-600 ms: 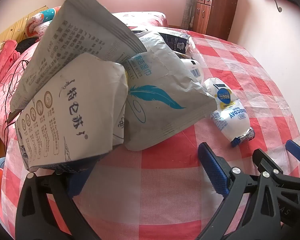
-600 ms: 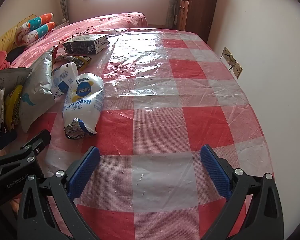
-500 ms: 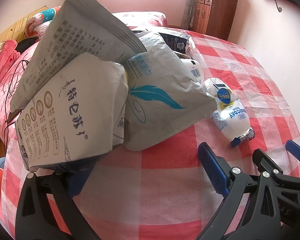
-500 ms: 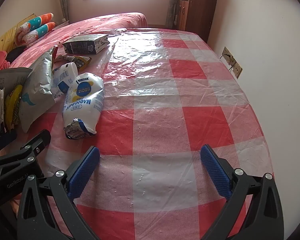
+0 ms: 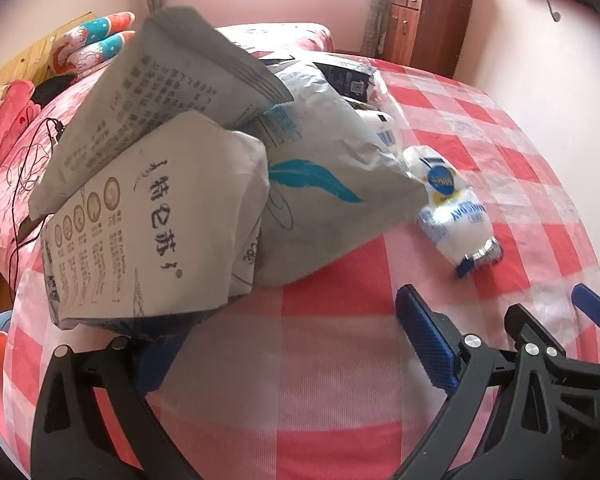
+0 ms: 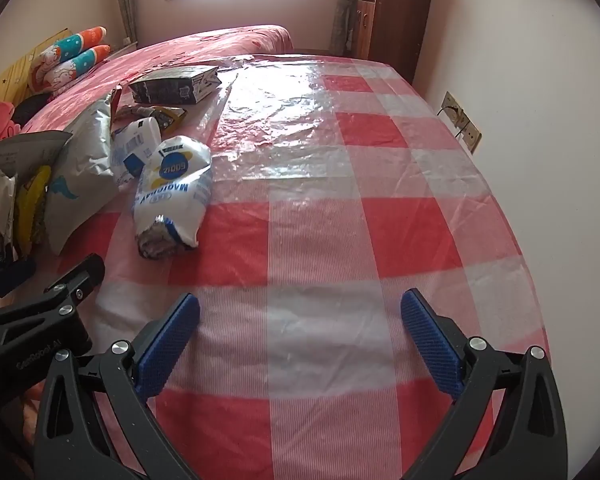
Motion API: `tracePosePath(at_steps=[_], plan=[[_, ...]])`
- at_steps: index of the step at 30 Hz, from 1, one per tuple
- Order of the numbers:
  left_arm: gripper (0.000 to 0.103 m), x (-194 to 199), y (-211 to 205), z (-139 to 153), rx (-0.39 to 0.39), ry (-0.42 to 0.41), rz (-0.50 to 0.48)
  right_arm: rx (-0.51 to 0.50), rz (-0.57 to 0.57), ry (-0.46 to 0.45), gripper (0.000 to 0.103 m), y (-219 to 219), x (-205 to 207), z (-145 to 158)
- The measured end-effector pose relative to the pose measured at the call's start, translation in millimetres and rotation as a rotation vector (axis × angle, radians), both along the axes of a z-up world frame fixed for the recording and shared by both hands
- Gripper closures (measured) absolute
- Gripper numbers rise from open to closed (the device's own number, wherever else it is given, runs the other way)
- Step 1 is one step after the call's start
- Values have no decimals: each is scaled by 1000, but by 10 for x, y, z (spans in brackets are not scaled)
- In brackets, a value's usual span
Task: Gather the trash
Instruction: 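Move both tools back and aim them at the trash pile on the sheet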
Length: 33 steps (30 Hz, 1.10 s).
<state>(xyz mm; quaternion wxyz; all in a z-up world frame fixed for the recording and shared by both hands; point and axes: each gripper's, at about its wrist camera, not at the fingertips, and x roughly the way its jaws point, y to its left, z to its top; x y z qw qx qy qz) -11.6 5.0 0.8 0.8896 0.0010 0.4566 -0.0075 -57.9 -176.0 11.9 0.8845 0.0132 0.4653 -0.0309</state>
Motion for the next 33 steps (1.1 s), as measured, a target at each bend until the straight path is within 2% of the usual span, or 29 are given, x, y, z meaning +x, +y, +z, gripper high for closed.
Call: tracePosePath(at_steps=[3,8,12,17,24,33], plan=[[4,-256,66,58,-1,1,-25,6,-9,2,4,-10,-49,-9],[4,-471,66,76,-17,-2,-86,47,-32,-18,4,-105,-345,61],[4,-718,126,129,-19,-17,-126,66,-32,-89,4,-116,-559,185],[4,-1058,194,329,-9,-72,-160,79,-36,-157,4,-99,-800,349],[4,-1302,349,639,5,-147,-147,132,31,-299,4,22,-1138,714],[4,-1453,694,850,13,-204,-74,106,73,-363,4,277,-1382,1039]])
